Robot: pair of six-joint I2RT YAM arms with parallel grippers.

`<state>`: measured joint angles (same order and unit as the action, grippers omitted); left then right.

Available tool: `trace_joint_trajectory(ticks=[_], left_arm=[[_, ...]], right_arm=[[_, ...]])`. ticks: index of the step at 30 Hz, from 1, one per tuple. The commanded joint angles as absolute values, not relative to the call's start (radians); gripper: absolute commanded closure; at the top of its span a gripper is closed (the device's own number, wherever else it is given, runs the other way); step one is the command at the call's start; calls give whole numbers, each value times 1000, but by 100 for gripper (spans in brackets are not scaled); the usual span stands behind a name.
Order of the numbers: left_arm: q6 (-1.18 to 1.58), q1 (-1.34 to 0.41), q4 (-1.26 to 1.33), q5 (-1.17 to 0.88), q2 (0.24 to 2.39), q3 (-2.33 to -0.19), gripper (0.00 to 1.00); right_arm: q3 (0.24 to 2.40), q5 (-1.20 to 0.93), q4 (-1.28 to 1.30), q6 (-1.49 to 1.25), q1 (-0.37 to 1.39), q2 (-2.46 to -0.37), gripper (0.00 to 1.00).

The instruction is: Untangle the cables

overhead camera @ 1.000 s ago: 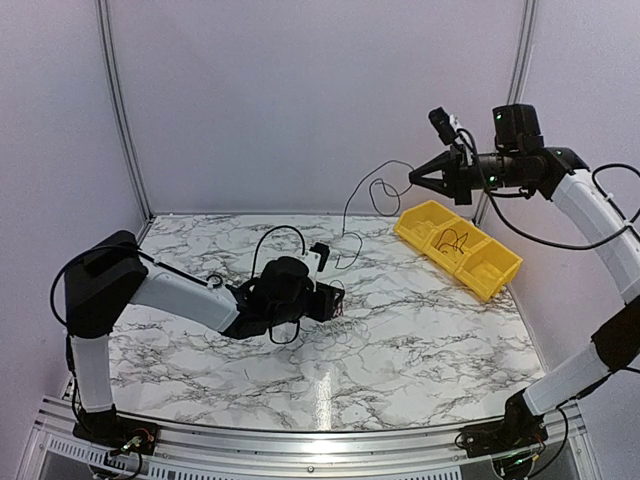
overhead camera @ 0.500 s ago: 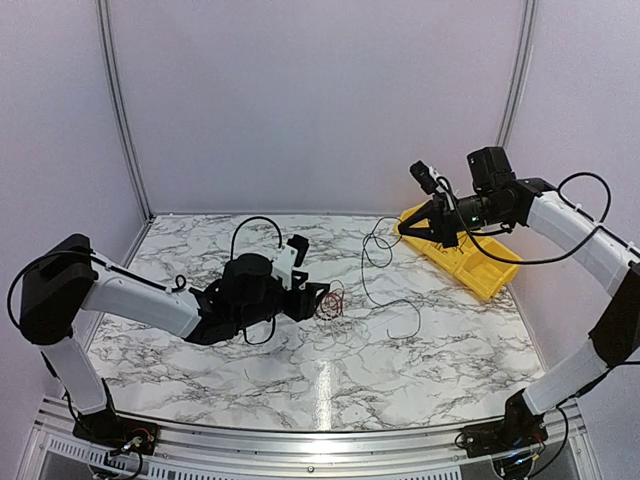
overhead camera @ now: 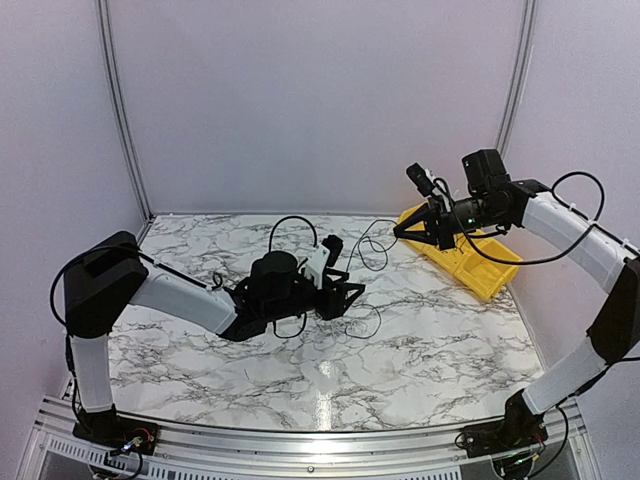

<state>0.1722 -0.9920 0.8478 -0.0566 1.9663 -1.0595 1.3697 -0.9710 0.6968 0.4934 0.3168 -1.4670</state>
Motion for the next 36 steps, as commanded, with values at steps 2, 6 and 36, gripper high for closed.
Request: trace_joint_trajectory(ticks=[2, 6, 36], left_arm=[[180, -973, 904, 14, 2030, -1142, 54], [214, -956, 942, 12, 2035, -1136, 75], [527, -963, 1030, -43, 1743, -844, 100]], right_arm=[[1381, -991, 699, 486, 330, -1473, 100], [1376, -978, 699, 485, 330, -1473, 100], [1317, -632, 570, 391, 335, -1576, 69]])
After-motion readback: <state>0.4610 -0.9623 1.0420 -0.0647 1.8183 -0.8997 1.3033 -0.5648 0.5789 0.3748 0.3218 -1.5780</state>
